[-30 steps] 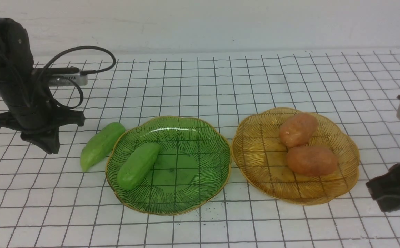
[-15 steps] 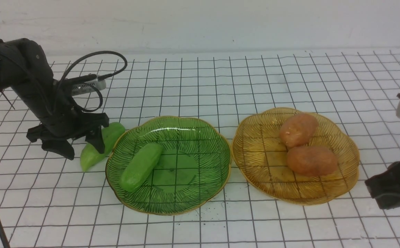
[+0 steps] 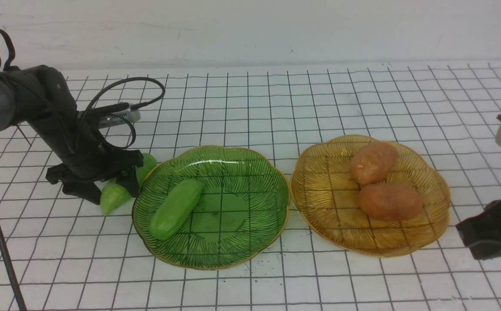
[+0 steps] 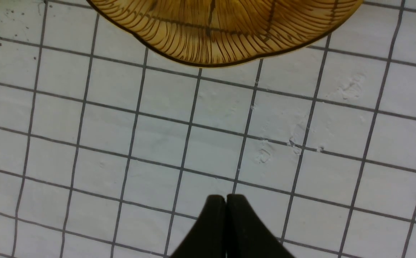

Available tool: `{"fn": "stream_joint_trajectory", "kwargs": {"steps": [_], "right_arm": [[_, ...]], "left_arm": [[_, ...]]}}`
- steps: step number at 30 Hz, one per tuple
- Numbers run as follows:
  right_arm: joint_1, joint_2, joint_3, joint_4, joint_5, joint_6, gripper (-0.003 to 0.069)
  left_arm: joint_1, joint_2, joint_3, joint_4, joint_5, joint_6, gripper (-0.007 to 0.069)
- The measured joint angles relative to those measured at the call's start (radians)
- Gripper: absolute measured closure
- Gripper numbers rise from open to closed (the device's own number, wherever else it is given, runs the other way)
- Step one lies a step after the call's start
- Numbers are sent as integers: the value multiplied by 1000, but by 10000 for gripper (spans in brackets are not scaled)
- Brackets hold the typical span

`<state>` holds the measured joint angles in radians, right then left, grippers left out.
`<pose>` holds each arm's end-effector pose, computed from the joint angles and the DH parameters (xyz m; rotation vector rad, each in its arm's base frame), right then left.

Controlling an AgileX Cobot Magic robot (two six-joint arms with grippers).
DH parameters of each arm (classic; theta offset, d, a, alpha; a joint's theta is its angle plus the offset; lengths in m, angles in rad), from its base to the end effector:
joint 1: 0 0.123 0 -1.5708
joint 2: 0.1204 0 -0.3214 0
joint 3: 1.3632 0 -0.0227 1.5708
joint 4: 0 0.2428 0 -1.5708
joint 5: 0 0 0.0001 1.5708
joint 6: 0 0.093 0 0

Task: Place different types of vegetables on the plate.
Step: 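Put the green cucumber next to the left plate into that plate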

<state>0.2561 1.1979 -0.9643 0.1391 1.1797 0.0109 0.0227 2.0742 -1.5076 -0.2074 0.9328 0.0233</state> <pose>0.1767 0.0586 0.3318 -0.3017 2.8918 0.2425 0.4292 -0.0057 0.2016 -0.1632 2.9643 -0.2569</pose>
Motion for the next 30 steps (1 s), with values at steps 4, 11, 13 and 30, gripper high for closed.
{"fn": "stream_joint_trajectory", "kwargs": {"steps": [4,11,13,30], "right_arm": [[0,0,0,0,0,0,673],[0,0,0,0,0,0,673],[0,0,0,0,0,0,673],[0,-8,0,-2,52,0,673]], "left_arm": [[0,0,0,4,-20,0,135],[5,0,0,57,-10,-2,232],[9,-20,0,77,36,-2,232],[-227,-127,-99,-76,277,14,232]]}}
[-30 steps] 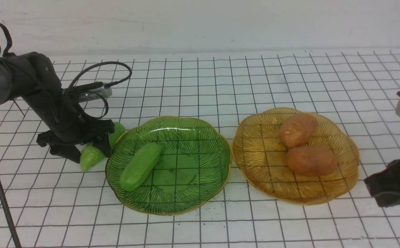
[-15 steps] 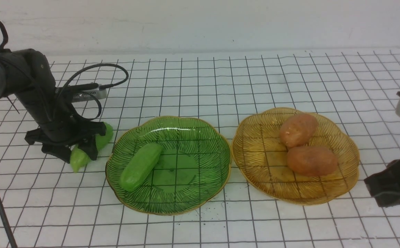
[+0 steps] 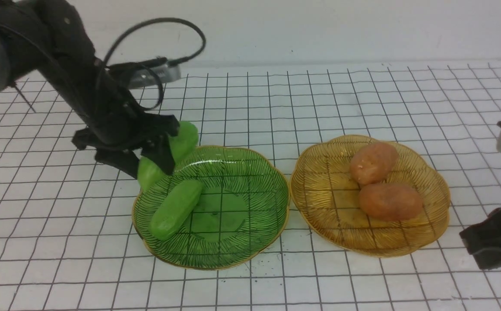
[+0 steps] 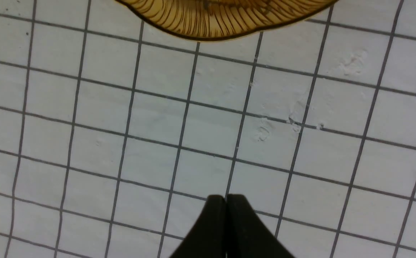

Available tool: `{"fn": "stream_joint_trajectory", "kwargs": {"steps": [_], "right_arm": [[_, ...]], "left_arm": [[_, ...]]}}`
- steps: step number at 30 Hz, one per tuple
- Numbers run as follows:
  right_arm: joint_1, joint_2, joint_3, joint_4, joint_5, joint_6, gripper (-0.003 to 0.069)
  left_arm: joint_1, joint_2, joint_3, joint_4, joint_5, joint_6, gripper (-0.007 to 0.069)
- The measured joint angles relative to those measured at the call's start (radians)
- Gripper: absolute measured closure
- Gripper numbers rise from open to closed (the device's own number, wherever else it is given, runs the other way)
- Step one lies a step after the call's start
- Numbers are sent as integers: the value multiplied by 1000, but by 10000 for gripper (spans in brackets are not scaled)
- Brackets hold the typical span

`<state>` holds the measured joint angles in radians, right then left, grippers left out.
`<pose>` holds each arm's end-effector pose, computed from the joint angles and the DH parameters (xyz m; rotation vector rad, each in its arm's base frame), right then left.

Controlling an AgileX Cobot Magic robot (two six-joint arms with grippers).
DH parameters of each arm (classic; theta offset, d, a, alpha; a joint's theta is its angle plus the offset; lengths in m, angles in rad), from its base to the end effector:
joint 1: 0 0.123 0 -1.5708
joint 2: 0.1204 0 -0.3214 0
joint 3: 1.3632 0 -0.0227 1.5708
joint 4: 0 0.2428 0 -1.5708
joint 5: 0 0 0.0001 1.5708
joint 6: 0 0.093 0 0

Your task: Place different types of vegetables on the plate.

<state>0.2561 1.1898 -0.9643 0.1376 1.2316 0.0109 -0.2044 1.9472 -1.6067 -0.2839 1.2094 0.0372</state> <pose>0.1705 0.0571 0.3322 -0.3129 2.9347 0.2364 0.3914 -0.1060 0.2776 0.2345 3.0187 -0.4249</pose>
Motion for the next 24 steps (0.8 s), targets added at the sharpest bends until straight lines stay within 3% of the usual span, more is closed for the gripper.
{"fn": "stream_joint_trajectory", "kwargs": {"steps": [4,11,15,24], "right_arm": [[0,-45,0,-1,2,0,673],[0,-266,52,-12,7,0,673],[0,-444,140,-40,-23,3,673],[0,-844,441,-103,-364,4,673]], "left_arm": [[-44,36,0,-4,0,0,225],[-47,44,0,0,0,-2,114],[-47,44,-4,6,0,-2,99],[-47,44,-56,6,0,-2,126]]}}
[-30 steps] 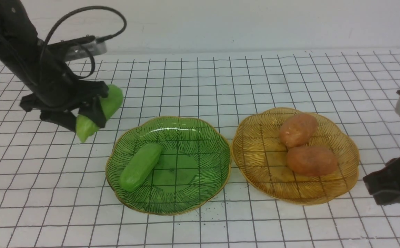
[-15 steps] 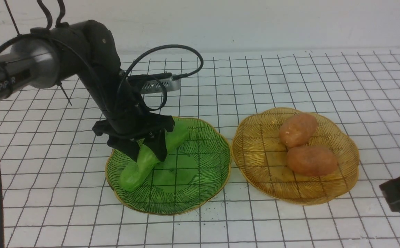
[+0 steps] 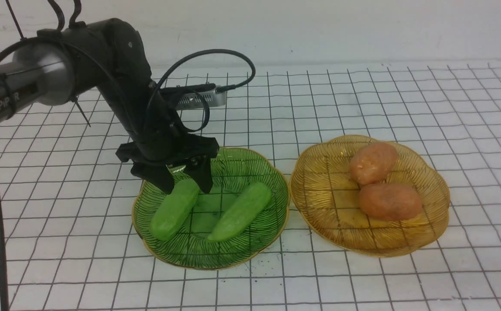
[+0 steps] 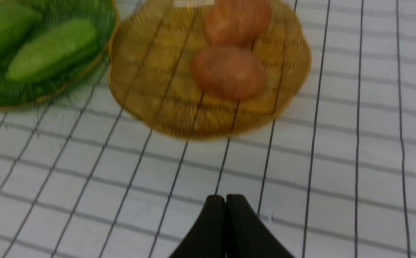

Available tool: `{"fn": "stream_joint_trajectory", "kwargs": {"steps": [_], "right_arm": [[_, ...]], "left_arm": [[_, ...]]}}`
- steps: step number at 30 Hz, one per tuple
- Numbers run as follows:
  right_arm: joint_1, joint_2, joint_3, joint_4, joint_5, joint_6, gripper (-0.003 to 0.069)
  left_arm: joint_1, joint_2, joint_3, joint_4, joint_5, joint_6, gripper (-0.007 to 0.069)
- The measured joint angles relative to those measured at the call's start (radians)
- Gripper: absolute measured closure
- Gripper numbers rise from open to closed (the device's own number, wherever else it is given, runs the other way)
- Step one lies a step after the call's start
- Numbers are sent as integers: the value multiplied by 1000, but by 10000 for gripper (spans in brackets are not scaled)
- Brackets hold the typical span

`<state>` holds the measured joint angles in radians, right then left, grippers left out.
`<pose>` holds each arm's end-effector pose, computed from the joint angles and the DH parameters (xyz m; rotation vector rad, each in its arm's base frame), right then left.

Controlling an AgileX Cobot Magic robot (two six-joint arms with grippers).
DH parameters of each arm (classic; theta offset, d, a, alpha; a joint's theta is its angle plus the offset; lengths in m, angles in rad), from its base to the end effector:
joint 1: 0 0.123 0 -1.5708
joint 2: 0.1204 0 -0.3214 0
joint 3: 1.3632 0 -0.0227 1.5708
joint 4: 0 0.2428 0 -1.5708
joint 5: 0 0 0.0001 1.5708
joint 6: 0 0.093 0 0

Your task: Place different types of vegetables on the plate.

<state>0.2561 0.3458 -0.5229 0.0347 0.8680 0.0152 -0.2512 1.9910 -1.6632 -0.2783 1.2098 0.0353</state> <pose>0.0166 0.0069 0.3000 -0.2528 2.1659 0.1962 0.3994 -0.1272 0.2737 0.3068 3.0067 -0.4219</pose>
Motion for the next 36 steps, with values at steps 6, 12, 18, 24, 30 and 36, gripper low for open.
{"fn": "stream_joint_trajectory", "kwargs": {"steps": [6,12,18,24,30,36], "right_arm": [[0,-84,189,-4,-359,0,673],[0,-85,308,-8,-651,0,673],[0,-85,327,-9,-700,0,673],[0,-85,327,-11,-698,0,673],[0,-85,327,-11,-686,0,673],[-8,-181,364,-11,-651,0,673]], "left_arm": [[0,0,-8,-20,2,0,214],[0,0,-8,-26,7,22,440],[0,2,-8,-26,8,93,622],[0,-1,-14,-26,11,109,632],[0,-78,-44,-24,15,117,632],[0,-163,-52,-3,19,122,632]]}}
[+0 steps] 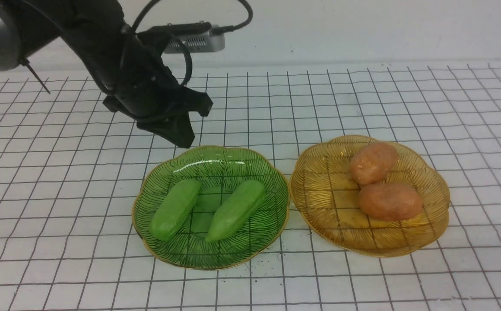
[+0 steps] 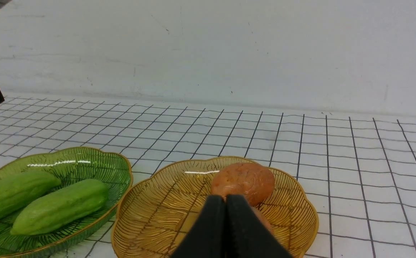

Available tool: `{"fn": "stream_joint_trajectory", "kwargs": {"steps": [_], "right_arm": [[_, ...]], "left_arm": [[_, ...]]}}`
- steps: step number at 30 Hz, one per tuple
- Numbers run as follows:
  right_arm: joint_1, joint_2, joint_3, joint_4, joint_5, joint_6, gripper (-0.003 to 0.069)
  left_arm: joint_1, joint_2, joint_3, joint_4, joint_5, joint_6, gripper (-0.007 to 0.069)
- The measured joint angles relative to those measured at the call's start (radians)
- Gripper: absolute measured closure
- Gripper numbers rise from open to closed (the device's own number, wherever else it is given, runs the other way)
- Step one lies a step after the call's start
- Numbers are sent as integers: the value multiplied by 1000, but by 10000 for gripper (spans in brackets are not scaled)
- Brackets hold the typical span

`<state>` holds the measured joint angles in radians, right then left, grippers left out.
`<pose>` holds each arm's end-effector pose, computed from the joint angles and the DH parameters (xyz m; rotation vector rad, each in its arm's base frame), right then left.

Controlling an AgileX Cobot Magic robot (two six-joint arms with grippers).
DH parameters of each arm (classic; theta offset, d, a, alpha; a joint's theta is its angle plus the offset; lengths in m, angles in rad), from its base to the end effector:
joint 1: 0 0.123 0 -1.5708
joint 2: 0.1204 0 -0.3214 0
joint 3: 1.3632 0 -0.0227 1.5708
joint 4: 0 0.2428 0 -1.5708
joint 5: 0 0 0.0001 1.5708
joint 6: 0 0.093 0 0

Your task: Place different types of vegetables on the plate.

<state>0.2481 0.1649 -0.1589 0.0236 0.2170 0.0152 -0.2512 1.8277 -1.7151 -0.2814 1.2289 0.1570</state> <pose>0.0230 0.0063 0.2431 -0.1830 1.7015 0.2174 0.3723 -0.1207 0.3534 0.4975 2.7666 -0.4169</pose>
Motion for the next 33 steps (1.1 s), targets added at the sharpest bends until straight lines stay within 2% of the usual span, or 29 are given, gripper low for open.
{"fn": "stream_joint_trajectory", "kwargs": {"steps": [8,25,32,33], "right_arm": [[-140,-169,169,-8,141,0,673],[-151,-172,180,-24,164,0,673],[-151,-172,180,-24,164,0,673],[-151,-172,180,-24,164,0,673]], "left_arm": [[0,-24,0,12,2,2,632],[0,-430,42,65,22,-47,632],[0,-756,357,166,23,-40,632],[0,-835,477,178,19,-40,632]]}}
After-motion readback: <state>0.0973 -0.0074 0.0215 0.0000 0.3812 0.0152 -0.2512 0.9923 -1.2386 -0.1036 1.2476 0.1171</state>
